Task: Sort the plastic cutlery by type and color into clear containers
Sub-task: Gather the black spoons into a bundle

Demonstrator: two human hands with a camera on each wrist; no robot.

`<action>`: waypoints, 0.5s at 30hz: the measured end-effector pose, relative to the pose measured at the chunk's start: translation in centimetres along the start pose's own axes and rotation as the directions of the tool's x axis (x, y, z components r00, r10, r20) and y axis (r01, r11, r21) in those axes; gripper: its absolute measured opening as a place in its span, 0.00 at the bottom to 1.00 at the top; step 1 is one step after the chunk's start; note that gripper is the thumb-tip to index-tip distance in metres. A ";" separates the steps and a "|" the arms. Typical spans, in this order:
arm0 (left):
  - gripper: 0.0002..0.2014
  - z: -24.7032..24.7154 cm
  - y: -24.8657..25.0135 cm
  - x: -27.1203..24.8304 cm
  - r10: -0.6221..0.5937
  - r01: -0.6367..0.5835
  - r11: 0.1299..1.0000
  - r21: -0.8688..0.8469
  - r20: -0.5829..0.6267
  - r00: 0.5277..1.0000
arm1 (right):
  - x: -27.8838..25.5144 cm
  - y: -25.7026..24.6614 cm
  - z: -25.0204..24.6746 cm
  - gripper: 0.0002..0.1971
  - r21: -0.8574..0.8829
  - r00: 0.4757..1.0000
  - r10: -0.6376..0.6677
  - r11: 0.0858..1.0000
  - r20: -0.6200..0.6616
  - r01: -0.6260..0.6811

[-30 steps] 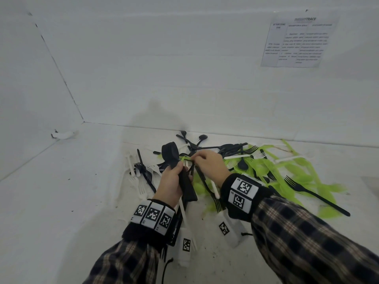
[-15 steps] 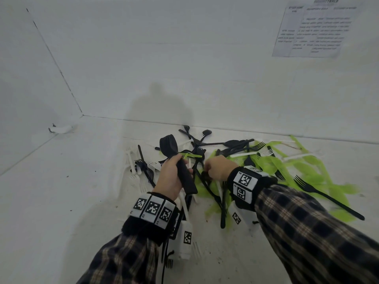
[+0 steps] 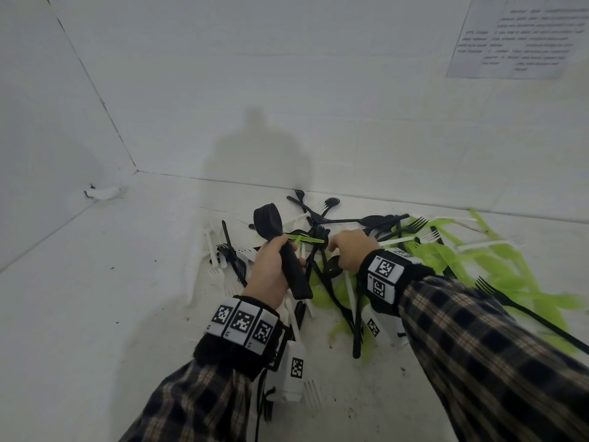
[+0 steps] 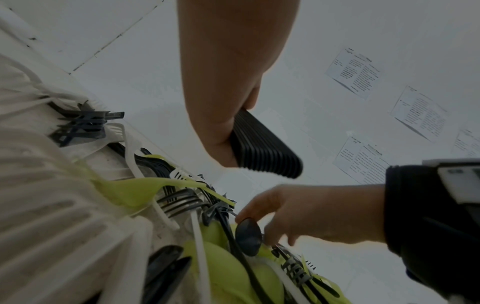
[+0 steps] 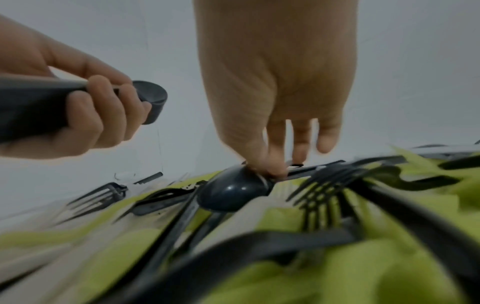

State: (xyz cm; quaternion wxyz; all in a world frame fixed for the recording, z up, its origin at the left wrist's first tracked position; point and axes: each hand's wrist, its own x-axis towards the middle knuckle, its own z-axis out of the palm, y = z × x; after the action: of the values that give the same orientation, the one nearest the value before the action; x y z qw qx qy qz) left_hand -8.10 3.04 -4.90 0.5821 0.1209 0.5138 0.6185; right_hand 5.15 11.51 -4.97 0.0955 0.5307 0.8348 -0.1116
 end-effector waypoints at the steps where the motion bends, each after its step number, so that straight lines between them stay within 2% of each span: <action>1: 0.09 0.0 0.0 0.0 0.000 0.000 1.000 -0.001 0.003 1.000 | 0.1 0.2 0.2 0.16 -0.111 1.000 0.021 0.994 0.014 -0.019; 3: 0.08 0.0 0.0 0.1 0.002 -0.002 1.000 0.004 0.006 1.000 | 0.4 0.6 0.8 0.12 -0.257 1.000 -0.015 0.966 -0.012 0.012; 4: 0.08 0.0 0.0 0.1 0.004 -0.004 1.000 0.007 0.006 1.000 | 0.3 0.7 0.8 0.10 -0.265 0.996 -0.058 0.964 -0.068 0.038; 7: 0.07 0.2 0.0 0.2 0.007 -0.007 1.000 0.012 0.000 1.000 | 0.1 1.1 0.2 0.11 -0.169 0.949 -0.126 0.982 -0.290 0.079; 9: 0.08 0.1 0.0 0.2 0.007 -0.007 1.000 0.010 -0.005 1.000 | 0.3 1.0 -0.3 0.14 -0.103 0.923 -0.113 0.991 -0.369 0.080; 12: 0.08 0.2 -0.1 0.1 0.001 -0.001 1.000 0.003 -0.008 1.000 | 0.7 0.5 -0.6 0.14 0.238 0.925 -0.011 0.965 -0.380 0.109; 13: 0.08 0.2 -0.1 0.1 0.002 -0.002 1.000 0.003 -0.009 1.000 | 0.8 0.3 -0.5 0.14 0.317 0.933 0.045 0.945 -0.357 0.076; 15: 0.07 0.3 -0.1 0.1 0.003 -0.003 1.000 0.013 -0.006 1.000 | 0.9 -0.2 -0.2 0.15 0.363 0.958 0.138 0.931 -0.251 -0.039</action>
State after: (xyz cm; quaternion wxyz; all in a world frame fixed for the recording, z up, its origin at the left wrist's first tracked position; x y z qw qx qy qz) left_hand -7.83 3.27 -4.87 0.5786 0.1235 0.5196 0.6164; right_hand 4.57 12.31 -5.03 -0.1124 0.5866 0.7812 -0.1815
